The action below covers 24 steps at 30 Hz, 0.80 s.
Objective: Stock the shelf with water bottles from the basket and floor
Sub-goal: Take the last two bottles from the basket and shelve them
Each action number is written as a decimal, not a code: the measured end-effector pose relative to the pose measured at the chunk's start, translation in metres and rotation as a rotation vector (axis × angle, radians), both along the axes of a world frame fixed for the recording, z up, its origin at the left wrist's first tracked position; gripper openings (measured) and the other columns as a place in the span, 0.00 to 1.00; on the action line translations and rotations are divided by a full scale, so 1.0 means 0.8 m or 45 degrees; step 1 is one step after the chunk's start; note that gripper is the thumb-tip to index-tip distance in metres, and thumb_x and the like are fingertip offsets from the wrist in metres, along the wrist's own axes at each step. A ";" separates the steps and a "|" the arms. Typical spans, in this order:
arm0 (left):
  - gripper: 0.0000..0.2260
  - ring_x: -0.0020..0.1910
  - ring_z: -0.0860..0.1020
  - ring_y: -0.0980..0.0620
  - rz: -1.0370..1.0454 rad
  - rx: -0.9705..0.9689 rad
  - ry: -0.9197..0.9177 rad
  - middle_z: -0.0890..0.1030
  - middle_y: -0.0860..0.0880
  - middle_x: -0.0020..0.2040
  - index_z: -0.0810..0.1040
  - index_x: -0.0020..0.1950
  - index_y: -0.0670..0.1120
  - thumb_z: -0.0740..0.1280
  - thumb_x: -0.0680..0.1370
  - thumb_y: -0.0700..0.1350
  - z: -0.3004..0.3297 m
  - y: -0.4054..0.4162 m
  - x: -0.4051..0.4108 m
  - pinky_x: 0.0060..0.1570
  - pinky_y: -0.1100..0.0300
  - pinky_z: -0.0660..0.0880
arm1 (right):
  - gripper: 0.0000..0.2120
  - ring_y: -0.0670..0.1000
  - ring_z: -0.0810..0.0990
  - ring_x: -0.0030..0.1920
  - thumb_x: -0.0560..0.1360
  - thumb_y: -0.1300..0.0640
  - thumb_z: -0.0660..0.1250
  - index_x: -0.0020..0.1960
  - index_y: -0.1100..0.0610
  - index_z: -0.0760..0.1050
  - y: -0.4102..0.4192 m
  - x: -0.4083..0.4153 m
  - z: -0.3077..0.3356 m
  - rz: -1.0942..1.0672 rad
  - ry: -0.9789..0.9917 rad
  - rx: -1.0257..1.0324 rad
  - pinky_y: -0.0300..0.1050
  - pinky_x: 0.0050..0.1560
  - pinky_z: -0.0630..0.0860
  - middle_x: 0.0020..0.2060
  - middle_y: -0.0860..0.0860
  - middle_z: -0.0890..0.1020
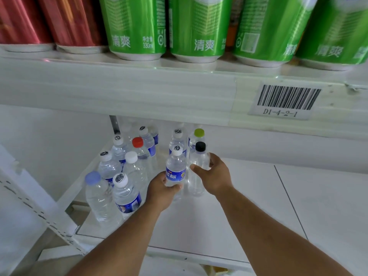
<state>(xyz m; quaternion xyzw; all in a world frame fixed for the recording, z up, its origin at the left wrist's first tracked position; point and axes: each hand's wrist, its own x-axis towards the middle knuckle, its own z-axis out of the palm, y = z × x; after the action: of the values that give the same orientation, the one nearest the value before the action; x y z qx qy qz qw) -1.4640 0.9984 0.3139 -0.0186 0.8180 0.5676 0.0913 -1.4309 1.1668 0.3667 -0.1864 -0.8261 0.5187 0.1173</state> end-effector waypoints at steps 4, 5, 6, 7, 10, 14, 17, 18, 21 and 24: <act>0.25 0.68 0.73 0.51 -0.011 0.030 0.011 0.77 0.50 0.66 0.75 0.66 0.50 0.77 0.71 0.44 -0.002 0.003 -0.009 0.59 0.59 0.70 | 0.20 0.45 0.78 0.51 0.72 0.49 0.76 0.61 0.49 0.76 0.001 -0.001 -0.007 0.020 0.000 -0.037 0.36 0.47 0.70 0.51 0.42 0.80; 0.25 0.68 0.73 0.51 -0.013 0.031 0.009 0.77 0.50 0.66 0.75 0.66 0.50 0.77 0.71 0.44 -0.002 0.003 -0.011 0.59 0.58 0.70 | 0.20 0.43 0.77 0.51 0.72 0.50 0.76 0.61 0.48 0.75 0.001 0.000 -0.009 0.024 -0.002 -0.047 0.35 0.47 0.69 0.51 0.41 0.80; 0.25 0.67 0.73 0.51 -0.017 0.032 0.007 0.77 0.50 0.66 0.75 0.66 0.51 0.77 0.71 0.44 -0.002 0.004 -0.012 0.59 0.58 0.71 | 0.19 0.42 0.76 0.50 0.72 0.50 0.76 0.60 0.47 0.75 0.001 0.000 -0.011 0.029 -0.003 -0.052 0.33 0.46 0.69 0.50 0.40 0.79; 0.24 0.66 0.74 0.50 -0.019 0.031 0.004 0.77 0.50 0.66 0.75 0.66 0.51 0.76 0.71 0.43 -0.003 0.004 -0.014 0.58 0.57 0.71 | 0.18 0.41 0.76 0.49 0.72 0.50 0.76 0.59 0.45 0.75 0.001 0.001 -0.012 0.032 -0.002 -0.053 0.31 0.44 0.68 0.49 0.38 0.79; 0.24 0.63 0.74 0.52 -0.018 0.038 0.011 0.77 0.51 0.65 0.75 0.66 0.50 0.76 0.72 0.43 -0.003 0.006 -0.016 0.57 0.58 0.71 | 0.18 0.41 0.77 0.51 0.71 0.50 0.76 0.59 0.45 0.74 0.000 0.001 -0.016 0.024 0.010 -0.056 0.32 0.45 0.68 0.51 0.39 0.80; 0.25 0.59 0.73 0.55 -0.049 0.041 0.007 0.76 0.51 0.64 0.73 0.67 0.49 0.75 0.72 0.42 0.000 0.008 -0.019 0.56 0.59 0.70 | 0.19 0.41 0.78 0.54 0.71 0.51 0.76 0.58 0.42 0.74 0.001 0.002 -0.020 0.027 0.030 -0.100 0.32 0.48 0.69 0.53 0.39 0.80; 0.26 0.65 0.73 0.50 -0.069 0.035 -0.001 0.75 0.50 0.66 0.72 0.69 0.49 0.75 0.73 0.42 0.000 0.008 -0.021 0.57 0.59 0.69 | 0.19 0.41 0.78 0.55 0.71 0.51 0.76 0.58 0.40 0.74 0.001 0.002 -0.023 0.024 0.047 -0.112 0.36 0.54 0.71 0.53 0.38 0.81; 0.26 0.65 0.73 0.51 -0.078 0.034 0.002 0.75 0.50 0.67 0.72 0.69 0.50 0.75 0.73 0.42 0.001 0.008 -0.021 0.57 0.59 0.69 | 0.19 0.40 0.78 0.55 0.71 0.51 0.76 0.57 0.39 0.73 0.000 0.002 -0.024 0.025 0.050 -0.115 0.36 0.54 0.71 0.53 0.37 0.81; 0.26 0.61 0.72 0.54 -0.090 0.030 0.014 0.76 0.50 0.66 0.72 0.69 0.49 0.75 0.73 0.42 0.002 0.008 -0.022 0.56 0.60 0.68 | 0.18 0.36 0.78 0.53 0.71 0.52 0.76 0.54 0.37 0.73 0.000 0.003 -0.025 0.028 0.052 -0.128 0.35 0.53 0.71 0.51 0.36 0.81; 0.25 0.56 0.72 0.56 -0.097 -0.017 0.013 0.76 0.52 0.62 0.71 0.68 0.48 0.75 0.73 0.42 0.005 0.009 -0.022 0.54 0.60 0.69 | 0.19 0.36 0.77 0.52 0.72 0.52 0.76 0.54 0.36 0.71 0.000 0.003 -0.026 0.038 0.041 -0.126 0.32 0.51 0.70 0.51 0.35 0.79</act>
<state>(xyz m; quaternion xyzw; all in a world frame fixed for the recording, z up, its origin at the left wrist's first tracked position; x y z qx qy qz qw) -1.4815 1.0060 0.3176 0.0148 0.8225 0.5582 0.1084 -1.4283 1.1665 0.3459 -0.1713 -0.8000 0.5637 0.1136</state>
